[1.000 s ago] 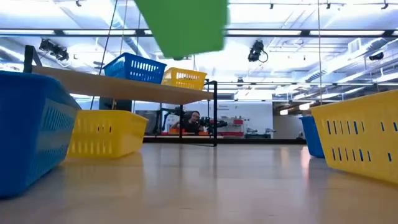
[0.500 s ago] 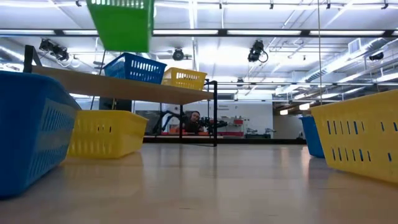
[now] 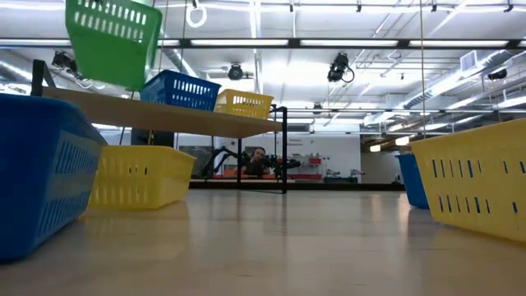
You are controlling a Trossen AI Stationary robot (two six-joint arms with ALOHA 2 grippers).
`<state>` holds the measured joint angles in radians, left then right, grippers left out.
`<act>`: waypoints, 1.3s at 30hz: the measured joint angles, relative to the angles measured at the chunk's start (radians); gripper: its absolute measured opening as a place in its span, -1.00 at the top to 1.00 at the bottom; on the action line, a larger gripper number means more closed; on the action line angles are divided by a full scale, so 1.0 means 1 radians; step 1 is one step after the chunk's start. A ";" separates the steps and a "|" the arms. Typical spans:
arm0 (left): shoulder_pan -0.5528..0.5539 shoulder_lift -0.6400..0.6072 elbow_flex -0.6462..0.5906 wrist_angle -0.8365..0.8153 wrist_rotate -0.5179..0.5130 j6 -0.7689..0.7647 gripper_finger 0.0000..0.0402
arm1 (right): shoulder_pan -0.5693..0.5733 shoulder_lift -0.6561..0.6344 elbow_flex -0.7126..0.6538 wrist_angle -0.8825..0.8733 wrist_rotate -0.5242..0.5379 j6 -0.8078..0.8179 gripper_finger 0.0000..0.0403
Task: Stack baskets on shelf by color
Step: Put the middle green basket on the shelf
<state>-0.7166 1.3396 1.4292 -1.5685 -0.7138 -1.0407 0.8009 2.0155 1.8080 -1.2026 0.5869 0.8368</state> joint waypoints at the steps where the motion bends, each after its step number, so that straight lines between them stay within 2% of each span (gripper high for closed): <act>1: -0.009 -0.003 0.000 -0.002 0.000 -0.016 0.91 | 0.000 0.000 0.000 -0.001 0.000 0.000 0.47; 8: -0.028 -0.003 0.000 -0.003 0.000 -0.076 0.91 | 0.000 0.000 0.000 0.004 0.000 0.005 0.47; 14: 0.019 -0.003 -0.005 -0.001 -0.001 -0.085 0.91 | 0.000 0.000 0.000 0.009 0.000 0.008 0.47; 21: 0.083 -0.012 -0.090 -0.002 0.087 -0.100 0.91 | 0.003 0.000 0.000 0.013 -0.004 0.009 0.47; 33: 0.092 -0.133 -0.229 -0.002 0.079 -0.127 0.89 | 0.003 0.000 0.000 0.013 -0.004 0.009 0.47; 39: 0.092 -0.139 -0.282 -0.002 0.080 -0.153 0.82 | 0.003 0.000 0.000 0.013 -0.004 0.009 0.47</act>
<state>-0.6247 1.2007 1.1474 -1.5707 -0.6338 -1.1934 0.8039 2.0155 1.8080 -1.1892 0.5831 0.8455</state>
